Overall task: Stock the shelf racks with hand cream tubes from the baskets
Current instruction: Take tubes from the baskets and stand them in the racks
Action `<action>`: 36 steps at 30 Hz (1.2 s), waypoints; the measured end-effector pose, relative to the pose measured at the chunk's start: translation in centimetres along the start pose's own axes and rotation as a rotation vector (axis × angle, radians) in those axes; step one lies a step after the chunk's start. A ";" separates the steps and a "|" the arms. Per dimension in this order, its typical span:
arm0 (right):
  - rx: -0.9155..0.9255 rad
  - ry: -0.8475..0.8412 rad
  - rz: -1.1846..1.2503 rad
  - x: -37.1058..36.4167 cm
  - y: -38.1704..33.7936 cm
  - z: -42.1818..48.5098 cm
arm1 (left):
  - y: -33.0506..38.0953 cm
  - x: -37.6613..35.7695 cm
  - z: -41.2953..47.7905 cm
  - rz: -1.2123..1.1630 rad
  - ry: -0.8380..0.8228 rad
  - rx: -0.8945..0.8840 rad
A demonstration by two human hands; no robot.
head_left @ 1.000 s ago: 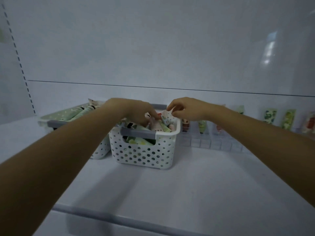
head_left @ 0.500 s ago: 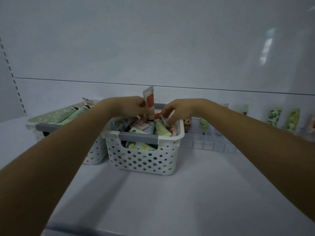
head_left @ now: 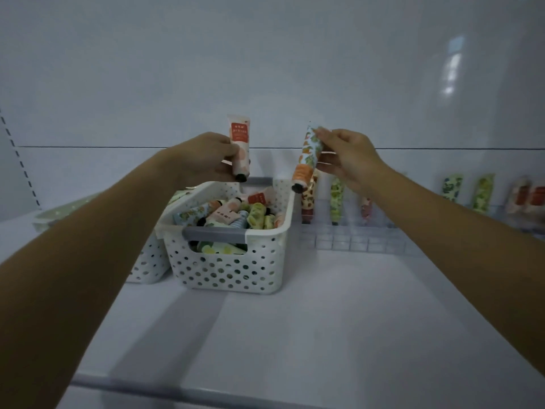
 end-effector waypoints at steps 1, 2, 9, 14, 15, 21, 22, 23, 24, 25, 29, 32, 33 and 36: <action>0.008 0.008 0.014 0.7 -0.3 -0.3 | 0.5 -0.8 -0.1 0.008 -0.016 -0.007; 0.016 0.024 0.016 1.4 -0.6 -0.7 | 1.0 -1.7 0.0 0.010 -0.031 -0.013; 0.071 0.192 -0.088 9.9 -1.7 -3.7 | 5.3 -11.0 0.6 -0.043 -0.143 -0.030; -0.008 0.283 -0.093 18.3 -2.0 -6.4 | 7.8 -21.0 1.4 -0.171 -0.216 -0.031; -0.018 0.303 -0.090 20.0 -2.0 -7.0 | 8.1 -23.1 1.5 -0.201 -0.225 -0.036; 0.064 0.564 -0.229 30.6 -2.5 -10.1 | 8.8 -35.2 1.5 -0.298 -0.240 0.001; 0.082 0.596 -0.252 32.1 -2.6 -10.5 | 8.6 -36.9 1.4 -0.305 -0.228 0.018; 0.102 0.623 -0.274 33.5 -2.7 -10.8 | 8.4 -38.5 1.4 -0.317 -0.214 0.037; 0.124 0.645 -0.286 34.7 -2.8 -11.0 | 8.1 -39.9 1.3 -0.335 -0.202 0.053; 0.149 0.665 -0.290 35.8 -2.8 -11.0 | 7.8 -41.1 1.3 -0.352 -0.192 0.067; 0.208 0.731 -0.292 38.9 -2.3 -10.6 | 6.8 -44.4 1.4 -0.398 -0.134 0.126; 0.229 0.750 -0.383 40.1 -0.4 -10.6 | 5.3 -45.9 1.2 -0.420 -0.072 0.140; 0.240 0.728 -0.432 40.3 0.1 -10.6 | 4.8 -46.2 1.0 -0.399 -0.067 0.136; 0.249 0.664 -0.469 40.8 0.6 -10.1 | 4.0 -46.4 0.9 -0.361 -0.051 0.116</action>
Point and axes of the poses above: each hand's wrist, its own z-axis towards the middle knuckle, its own x-axis out of the back of the hand, y = z × x, the point moved 2 cm from there along z, towards the middle knuckle, and after that the axes turned 4 degrees about -x, right-handed, at the moved point
